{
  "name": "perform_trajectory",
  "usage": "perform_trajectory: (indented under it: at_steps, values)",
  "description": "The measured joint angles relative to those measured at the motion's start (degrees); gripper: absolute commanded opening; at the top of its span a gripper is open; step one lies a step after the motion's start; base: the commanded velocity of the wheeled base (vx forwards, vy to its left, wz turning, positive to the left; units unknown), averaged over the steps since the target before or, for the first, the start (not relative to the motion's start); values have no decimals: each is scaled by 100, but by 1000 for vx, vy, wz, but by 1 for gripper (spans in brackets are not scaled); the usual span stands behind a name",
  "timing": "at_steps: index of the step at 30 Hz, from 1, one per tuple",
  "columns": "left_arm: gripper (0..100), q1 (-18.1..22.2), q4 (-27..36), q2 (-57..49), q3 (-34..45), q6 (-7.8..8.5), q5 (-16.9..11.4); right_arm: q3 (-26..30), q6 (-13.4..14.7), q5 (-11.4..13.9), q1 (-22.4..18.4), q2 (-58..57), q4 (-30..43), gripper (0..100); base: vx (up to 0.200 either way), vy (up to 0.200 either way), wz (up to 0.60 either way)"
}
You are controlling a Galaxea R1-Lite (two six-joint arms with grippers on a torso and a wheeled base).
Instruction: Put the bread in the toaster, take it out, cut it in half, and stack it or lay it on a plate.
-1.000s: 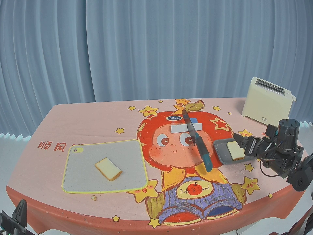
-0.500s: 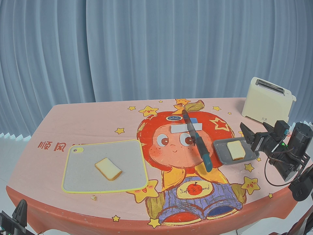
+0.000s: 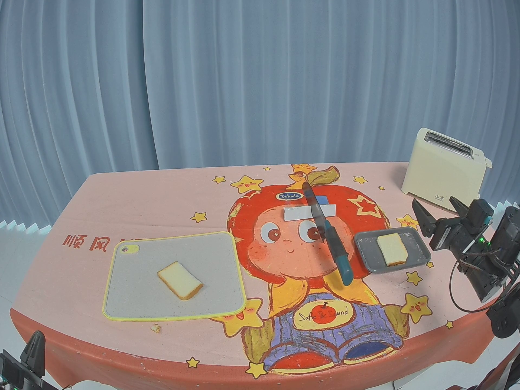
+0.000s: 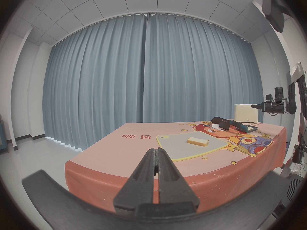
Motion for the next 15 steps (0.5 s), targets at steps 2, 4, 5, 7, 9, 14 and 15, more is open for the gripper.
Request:
perform_trajectory:
  at_steps: [2,4,5,7,9,14,15]
  values:
    - [0,0,0,0,0,0,0,39,-30,2,-9,-88,-18,100,0,0,0]
    - [0,0,0,0,0,0,0,61,-44,5,-13,-179,-18,100,0,0,0]
    - [0,0,0,0,0,0,2,66,-46,11,-13,-241,-18,100,0,0,0]
    - [0,0,0,0,0,0,2,67,-65,24,-13,-368,-21,100,0,0,0]
    - [0,0,0,0,0,0,0,67,-123,33,-13,-488,-21,100,0,0,0]
    - [0,0,0,0,0,0,0,122,-316,46,-49,-801,-18,100,0,0,0]
    - [0,0,0,0,0,0,0,133,-338,60,-52,-890,-18,100,0,0,0]
